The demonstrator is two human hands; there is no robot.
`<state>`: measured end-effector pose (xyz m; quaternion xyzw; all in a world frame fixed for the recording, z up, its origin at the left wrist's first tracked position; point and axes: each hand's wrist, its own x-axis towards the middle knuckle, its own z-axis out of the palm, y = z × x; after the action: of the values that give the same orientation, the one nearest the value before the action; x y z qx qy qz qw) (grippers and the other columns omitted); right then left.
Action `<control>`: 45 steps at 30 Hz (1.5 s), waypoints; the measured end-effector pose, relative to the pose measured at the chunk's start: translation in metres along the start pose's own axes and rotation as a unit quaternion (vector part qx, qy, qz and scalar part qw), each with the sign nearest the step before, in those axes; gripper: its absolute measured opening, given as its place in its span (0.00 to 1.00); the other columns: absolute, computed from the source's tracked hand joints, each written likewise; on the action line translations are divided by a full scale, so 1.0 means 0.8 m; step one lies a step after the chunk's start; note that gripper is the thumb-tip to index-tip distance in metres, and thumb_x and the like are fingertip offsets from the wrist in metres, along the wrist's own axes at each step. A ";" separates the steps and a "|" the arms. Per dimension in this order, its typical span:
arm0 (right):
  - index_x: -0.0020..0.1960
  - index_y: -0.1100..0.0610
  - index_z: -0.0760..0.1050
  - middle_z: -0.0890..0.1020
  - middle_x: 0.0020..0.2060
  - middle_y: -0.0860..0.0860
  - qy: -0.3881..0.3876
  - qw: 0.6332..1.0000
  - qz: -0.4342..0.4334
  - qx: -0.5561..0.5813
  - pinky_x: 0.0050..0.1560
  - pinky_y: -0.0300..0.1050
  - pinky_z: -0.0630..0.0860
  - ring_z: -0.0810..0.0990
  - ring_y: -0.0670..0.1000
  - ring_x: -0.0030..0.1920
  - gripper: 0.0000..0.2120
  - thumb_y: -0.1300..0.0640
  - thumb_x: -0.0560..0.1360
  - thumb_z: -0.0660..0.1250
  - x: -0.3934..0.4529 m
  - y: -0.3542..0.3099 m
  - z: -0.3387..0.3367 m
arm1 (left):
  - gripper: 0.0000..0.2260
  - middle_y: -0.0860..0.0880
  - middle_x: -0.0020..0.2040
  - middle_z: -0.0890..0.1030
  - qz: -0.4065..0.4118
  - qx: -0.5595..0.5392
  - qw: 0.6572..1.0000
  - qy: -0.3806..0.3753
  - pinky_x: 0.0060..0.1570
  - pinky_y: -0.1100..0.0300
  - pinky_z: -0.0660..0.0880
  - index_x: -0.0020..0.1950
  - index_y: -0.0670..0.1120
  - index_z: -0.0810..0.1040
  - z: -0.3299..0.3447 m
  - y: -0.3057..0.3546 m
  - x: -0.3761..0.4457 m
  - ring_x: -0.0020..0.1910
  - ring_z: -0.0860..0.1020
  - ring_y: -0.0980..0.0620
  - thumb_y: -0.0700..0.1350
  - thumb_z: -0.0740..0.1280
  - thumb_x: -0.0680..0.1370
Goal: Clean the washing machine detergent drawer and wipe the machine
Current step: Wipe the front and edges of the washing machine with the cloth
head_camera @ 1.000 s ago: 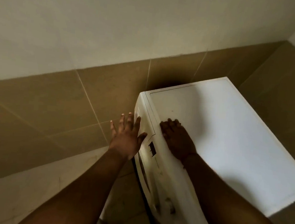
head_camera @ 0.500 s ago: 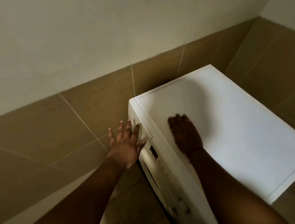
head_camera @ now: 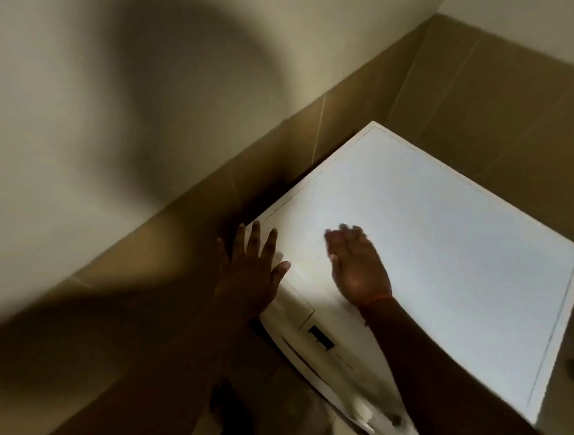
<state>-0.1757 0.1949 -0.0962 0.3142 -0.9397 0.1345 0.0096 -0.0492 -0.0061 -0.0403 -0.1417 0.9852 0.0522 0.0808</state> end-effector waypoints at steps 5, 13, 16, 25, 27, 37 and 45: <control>0.75 0.54 0.67 0.68 0.74 0.57 -0.002 0.997 -0.056 -0.045 0.74 0.56 0.62 0.64 0.60 0.74 0.24 0.55 0.79 0.58 0.002 -0.026 0.001 | 0.32 0.42 0.77 0.63 0.066 -0.009 0.997 0.038 0.69 0.31 0.58 0.77 0.51 0.62 -0.021 -0.001 0.045 0.76 0.59 0.38 0.64 0.42 0.79; 0.73 0.56 0.69 0.71 0.71 0.58 0.011 0.999 -0.015 -0.042 0.72 0.58 0.65 0.67 0.61 0.72 0.23 0.55 0.79 0.55 0.027 0.023 -0.010 | 0.32 0.45 0.80 0.48 0.143 -0.012 0.989 0.038 0.72 0.34 0.44 0.80 0.53 0.49 -0.021 0.025 0.090 0.79 0.44 0.42 0.64 0.37 0.78; 0.73 0.56 0.69 0.70 0.72 0.59 0.040 0.995 0.089 -0.018 0.72 0.60 0.64 0.66 0.63 0.72 0.23 0.54 0.79 0.55 0.042 0.030 -0.018 | 0.32 0.45 0.81 0.47 0.152 -0.013 0.988 0.036 0.72 0.34 0.43 0.80 0.53 0.48 -0.019 0.033 0.102 0.79 0.44 0.42 0.65 0.37 0.78; 0.75 0.55 0.66 0.67 0.74 0.58 -0.016 0.995 -0.051 -0.084 0.75 0.57 0.61 0.64 0.62 0.74 0.24 0.52 0.81 0.52 0.069 0.080 -0.011 | 0.33 0.42 0.78 0.59 0.139 0.025 0.990 0.021 0.69 0.30 0.57 0.78 0.50 0.59 -0.018 0.056 0.150 0.77 0.58 0.38 0.65 0.41 0.79; 0.75 0.55 0.66 0.68 0.73 0.58 -0.014 0.995 -0.043 -0.086 0.74 0.58 0.61 0.64 0.61 0.74 0.23 0.51 0.81 0.52 0.080 0.112 -0.019 | 0.34 0.42 0.78 0.58 0.133 0.023 0.991 0.015 0.69 0.30 0.57 0.78 0.50 0.58 -0.015 0.068 0.159 0.77 0.57 0.38 0.66 0.39 0.79; 0.75 0.56 0.66 0.70 0.72 0.60 0.055 0.992 0.094 -0.057 0.75 0.56 0.59 0.66 0.62 0.73 0.23 0.55 0.81 0.52 0.139 0.215 -0.037 | 0.34 0.43 0.80 0.52 0.132 0.004 0.991 0.026 0.71 0.31 0.53 0.80 0.52 0.52 -0.003 0.120 0.197 0.78 0.53 0.38 0.67 0.38 0.79; 0.77 0.49 0.63 0.64 0.77 0.54 -0.044 0.997 0.046 -0.047 0.77 0.54 0.56 0.59 0.58 0.77 0.26 0.48 0.80 0.47 0.188 0.270 -0.044 | 0.33 0.43 0.80 0.51 0.133 0.017 0.991 0.024 0.71 0.32 0.51 0.80 0.52 0.49 0.006 0.129 0.222 0.78 0.51 0.38 0.67 0.38 0.79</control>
<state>-0.4269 0.2811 -0.0999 0.2752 -0.9580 0.0767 -0.0229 -0.2466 0.0447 -0.0674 -0.0087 0.9978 0.0419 0.0515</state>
